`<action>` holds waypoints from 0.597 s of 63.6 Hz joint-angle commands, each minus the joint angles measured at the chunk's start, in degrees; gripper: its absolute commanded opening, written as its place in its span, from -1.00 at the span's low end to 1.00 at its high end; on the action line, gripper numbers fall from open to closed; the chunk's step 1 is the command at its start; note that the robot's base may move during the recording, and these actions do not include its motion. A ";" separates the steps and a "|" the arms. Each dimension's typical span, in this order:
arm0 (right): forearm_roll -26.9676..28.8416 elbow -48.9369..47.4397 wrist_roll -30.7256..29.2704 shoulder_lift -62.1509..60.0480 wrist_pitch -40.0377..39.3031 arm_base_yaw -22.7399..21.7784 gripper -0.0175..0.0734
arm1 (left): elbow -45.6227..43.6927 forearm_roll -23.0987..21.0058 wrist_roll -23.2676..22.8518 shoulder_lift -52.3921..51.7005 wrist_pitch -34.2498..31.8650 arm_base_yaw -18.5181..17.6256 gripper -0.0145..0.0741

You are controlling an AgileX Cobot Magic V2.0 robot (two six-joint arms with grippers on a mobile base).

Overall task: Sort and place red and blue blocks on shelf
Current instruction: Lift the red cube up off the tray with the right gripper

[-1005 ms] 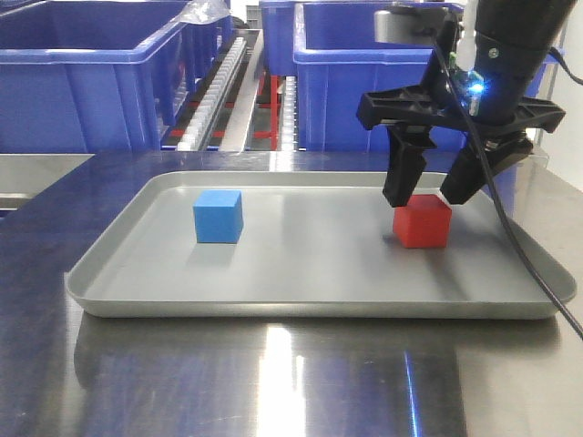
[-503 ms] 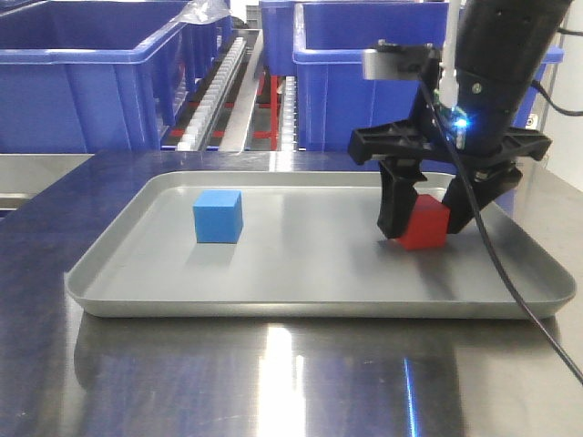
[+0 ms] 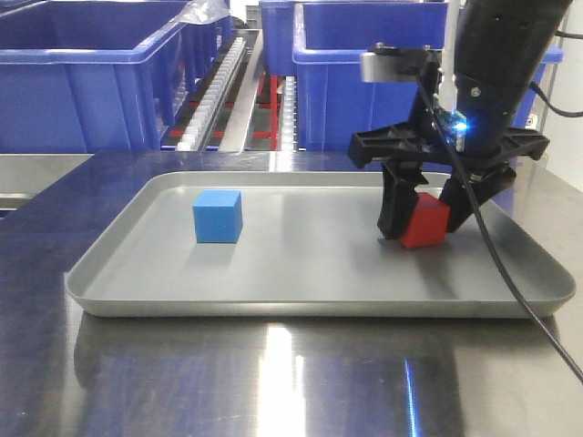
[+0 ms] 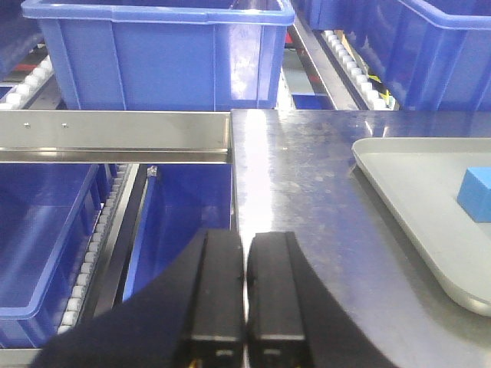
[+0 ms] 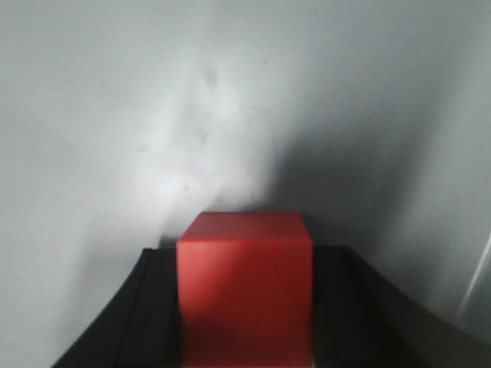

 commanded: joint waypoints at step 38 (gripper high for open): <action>-4.28 -1.57 -0.51 -18.59 -12.69 -3.05 -0.49 | 1.56 0.09 -0.13 -1.21 -4.63 -0.40 -0.39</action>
